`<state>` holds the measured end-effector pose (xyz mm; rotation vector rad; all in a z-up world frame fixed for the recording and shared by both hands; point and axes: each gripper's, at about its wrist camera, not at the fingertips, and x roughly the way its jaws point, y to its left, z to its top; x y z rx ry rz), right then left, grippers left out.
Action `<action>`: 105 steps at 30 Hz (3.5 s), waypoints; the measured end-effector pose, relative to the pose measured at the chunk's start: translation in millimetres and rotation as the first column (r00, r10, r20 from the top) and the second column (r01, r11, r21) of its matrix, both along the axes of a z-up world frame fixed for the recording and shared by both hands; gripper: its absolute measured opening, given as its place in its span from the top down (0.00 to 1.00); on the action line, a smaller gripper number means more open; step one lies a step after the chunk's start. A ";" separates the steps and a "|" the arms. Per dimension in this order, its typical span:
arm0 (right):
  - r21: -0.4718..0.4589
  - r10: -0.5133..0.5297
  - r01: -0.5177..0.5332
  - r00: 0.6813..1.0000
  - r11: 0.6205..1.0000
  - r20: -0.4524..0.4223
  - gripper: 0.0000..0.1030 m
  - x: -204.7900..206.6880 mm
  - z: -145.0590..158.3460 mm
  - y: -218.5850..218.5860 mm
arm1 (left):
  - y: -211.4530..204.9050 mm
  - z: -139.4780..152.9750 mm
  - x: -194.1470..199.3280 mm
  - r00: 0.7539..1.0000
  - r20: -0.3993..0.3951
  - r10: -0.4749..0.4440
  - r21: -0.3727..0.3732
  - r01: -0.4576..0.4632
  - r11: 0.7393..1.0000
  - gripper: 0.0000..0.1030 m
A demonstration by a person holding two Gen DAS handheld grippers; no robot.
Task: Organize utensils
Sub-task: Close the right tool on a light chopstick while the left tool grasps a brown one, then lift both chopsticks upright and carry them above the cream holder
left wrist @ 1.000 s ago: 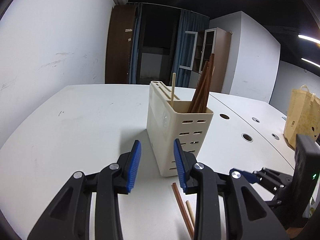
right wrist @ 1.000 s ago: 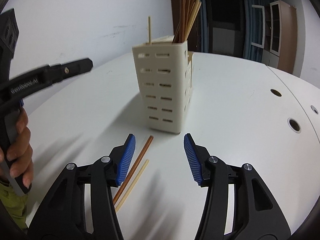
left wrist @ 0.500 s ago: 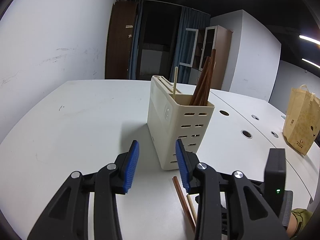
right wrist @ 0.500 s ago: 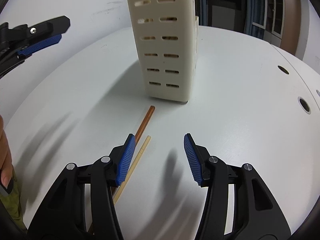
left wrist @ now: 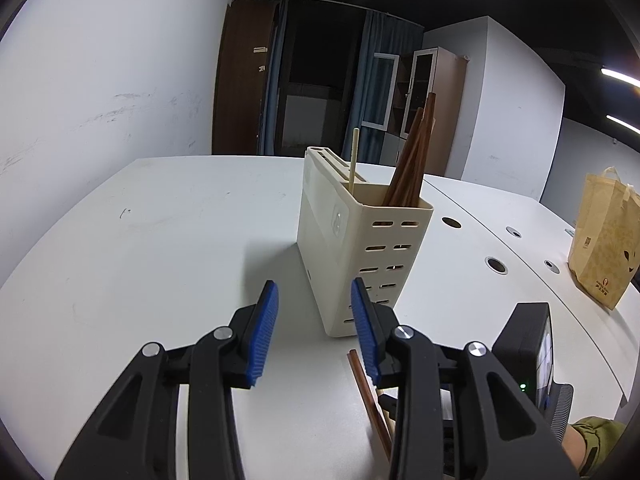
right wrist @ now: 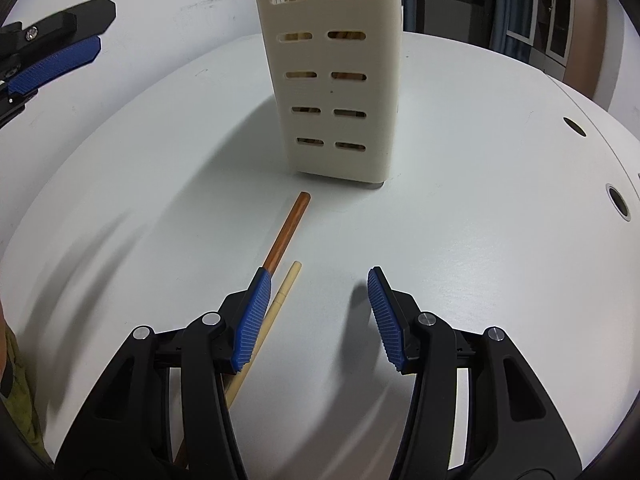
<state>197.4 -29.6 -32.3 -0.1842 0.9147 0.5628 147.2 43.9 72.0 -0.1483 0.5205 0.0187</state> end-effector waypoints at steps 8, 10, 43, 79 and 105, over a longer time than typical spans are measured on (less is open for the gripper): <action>-0.034 0.007 -0.006 1.000 0.999 0.010 0.54 0.2 0.9 1.5 | -0.9 -0.4 -0.6 1.000 -0.002 0.000 0.002 0.000 1.000 0.64; -0.052 0.007 -0.006 1.000 0.999 0.017 0.59 -1.2 0.9 1.8 | -1.1 -1.6 -0.5 1.000 -0.005 -0.001 0.004 0.001 1.000 0.64; -0.020 -0.035 0.034 0.999 0.999 -0.034 0.96 29.6 4.4 -44.8 | -40.5 -81.7 61.0 0.913 -0.390 -0.117 0.003 0.128 0.992 0.64; 0.054 -0.060 0.057 0.997 0.997 0.056 0.96 14.0 33.4 -52.6 | -43.3 -58.7 59.7 0.925 -0.365 -0.111 0.066 0.145 0.987 0.93; 0.164 -0.041 -0.010 0.951 0.986 0.306 0.96 -4.4 141.6 -34.8 | -38.9 70.4 4.0 0.997 -0.010 -0.073 0.077 0.074 0.994 0.94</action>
